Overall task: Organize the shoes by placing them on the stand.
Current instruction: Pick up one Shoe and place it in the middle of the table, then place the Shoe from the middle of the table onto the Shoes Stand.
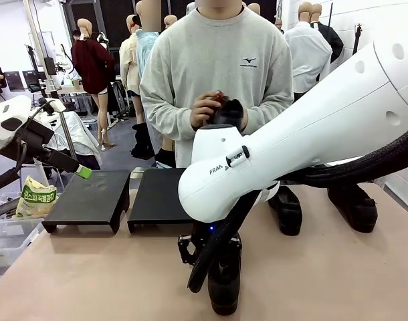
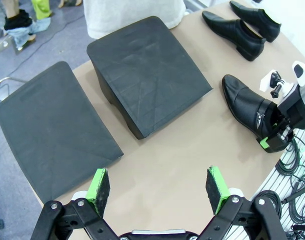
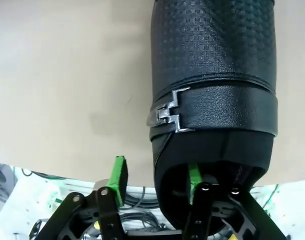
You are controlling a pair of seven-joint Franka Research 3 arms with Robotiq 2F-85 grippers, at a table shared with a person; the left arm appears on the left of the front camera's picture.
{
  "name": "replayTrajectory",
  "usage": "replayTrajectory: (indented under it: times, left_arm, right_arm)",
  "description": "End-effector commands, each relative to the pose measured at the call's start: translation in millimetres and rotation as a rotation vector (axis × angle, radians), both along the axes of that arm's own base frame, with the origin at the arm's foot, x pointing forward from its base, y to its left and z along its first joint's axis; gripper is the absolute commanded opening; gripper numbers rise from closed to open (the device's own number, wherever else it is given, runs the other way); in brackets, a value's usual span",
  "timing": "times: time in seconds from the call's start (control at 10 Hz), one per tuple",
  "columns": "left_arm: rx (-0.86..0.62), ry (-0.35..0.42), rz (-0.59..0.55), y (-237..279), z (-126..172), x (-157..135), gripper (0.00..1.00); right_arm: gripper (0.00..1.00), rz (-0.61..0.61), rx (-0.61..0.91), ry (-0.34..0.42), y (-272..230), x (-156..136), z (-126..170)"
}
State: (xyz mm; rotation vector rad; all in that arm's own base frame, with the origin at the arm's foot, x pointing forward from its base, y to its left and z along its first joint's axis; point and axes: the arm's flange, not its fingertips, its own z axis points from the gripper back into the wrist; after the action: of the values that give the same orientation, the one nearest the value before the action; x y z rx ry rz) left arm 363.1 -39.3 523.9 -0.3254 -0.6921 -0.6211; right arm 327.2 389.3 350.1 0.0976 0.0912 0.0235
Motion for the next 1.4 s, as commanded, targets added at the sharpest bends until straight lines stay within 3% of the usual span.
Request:
replayTrajectory:
  times: [0.0,0.4,0.6,0.7,1.1,1.3]
  left_arm:
    - [-0.016,0.001,-0.003,1.7,-1.5,0.8,1.0]
    - [-0.016,0.001,-0.003,1.7,-1.5,0.8,1.0]
    - [-0.016,0.001,-0.003,1.7,-1.5,0.8,1.0]
    - [-0.016,0.001,-0.003,1.7,-1.5,0.8,1.0]
    - [-0.016,0.001,-0.003,1.7,-1.5,0.8,1.0]
    - [-0.016,0.001,-0.003,1.7,-1.5,0.8,1.0]
  right_arm:
    - [1.0,0.017,0.014,-0.046,0.4,-4.7,10.8]
    - [1.0,0.034,0.051,-0.097,-8.6,-14.4,31.7]
    - [1.0,0.095,0.037,-0.062,-12.0,-21.4,39.4]
    - [1.0,0.025,0.03,-0.086,-1.5,-10.6,39.4]
    - [1.0,0.044,0.027,-0.086,-4.3,-12.3,41.0]
    - [1.0,0.078,0.03,-0.195,-23.1,-16.6,85.5]
